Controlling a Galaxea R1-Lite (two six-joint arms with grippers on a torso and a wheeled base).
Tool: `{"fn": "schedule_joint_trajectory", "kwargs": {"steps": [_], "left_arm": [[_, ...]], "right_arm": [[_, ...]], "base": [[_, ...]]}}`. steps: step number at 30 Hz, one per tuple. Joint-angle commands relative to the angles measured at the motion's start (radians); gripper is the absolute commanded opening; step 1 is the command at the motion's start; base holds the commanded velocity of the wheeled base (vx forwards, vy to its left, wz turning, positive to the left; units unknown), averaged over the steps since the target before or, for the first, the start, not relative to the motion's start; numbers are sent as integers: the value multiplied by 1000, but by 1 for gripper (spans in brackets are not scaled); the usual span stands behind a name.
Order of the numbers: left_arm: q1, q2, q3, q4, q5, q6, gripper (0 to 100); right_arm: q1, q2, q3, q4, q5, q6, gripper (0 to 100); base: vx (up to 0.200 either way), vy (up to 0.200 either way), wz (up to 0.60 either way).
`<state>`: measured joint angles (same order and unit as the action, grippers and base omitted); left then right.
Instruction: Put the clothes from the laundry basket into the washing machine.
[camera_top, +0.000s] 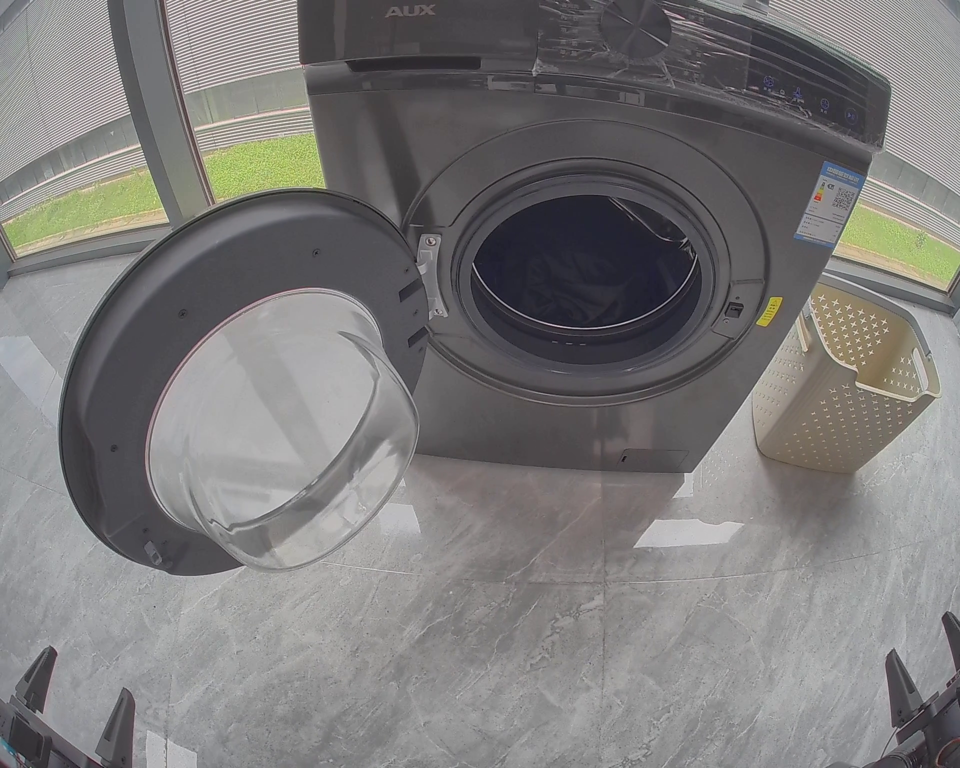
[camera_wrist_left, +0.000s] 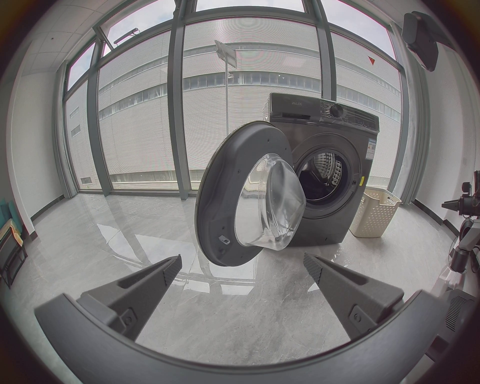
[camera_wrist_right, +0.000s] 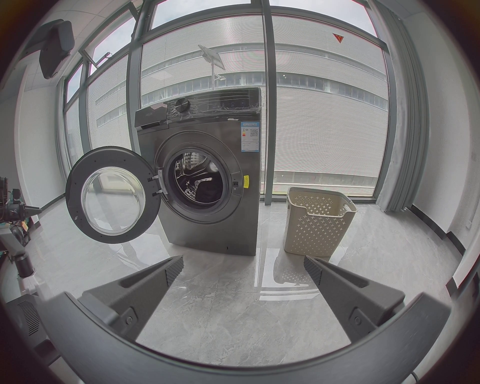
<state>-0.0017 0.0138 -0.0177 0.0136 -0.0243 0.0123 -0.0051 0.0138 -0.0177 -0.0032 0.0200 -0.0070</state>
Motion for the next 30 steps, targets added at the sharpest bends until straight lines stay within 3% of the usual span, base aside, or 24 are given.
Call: {"fn": "schedule_joint_trajectory", "kwargs": {"steps": [1,14,26,30], "left_arm": [[0,-12,13,0,0,0,100],[0,-11,13,0,0,1,100],[0,-11,13,-1,0,1,100],[0,-12,15,-3,0,1,100]], "right_arm": [[1,-6,16,0,1,-1,100],[1,-6,16,0,1,-1,100],[-1,-6,16,0,-5,1,100],[1,-6,16,-1,-5,1,100]], "base": [[0,0,-600],[0,0,-46],[0,200,0],[0,0,450]]}}
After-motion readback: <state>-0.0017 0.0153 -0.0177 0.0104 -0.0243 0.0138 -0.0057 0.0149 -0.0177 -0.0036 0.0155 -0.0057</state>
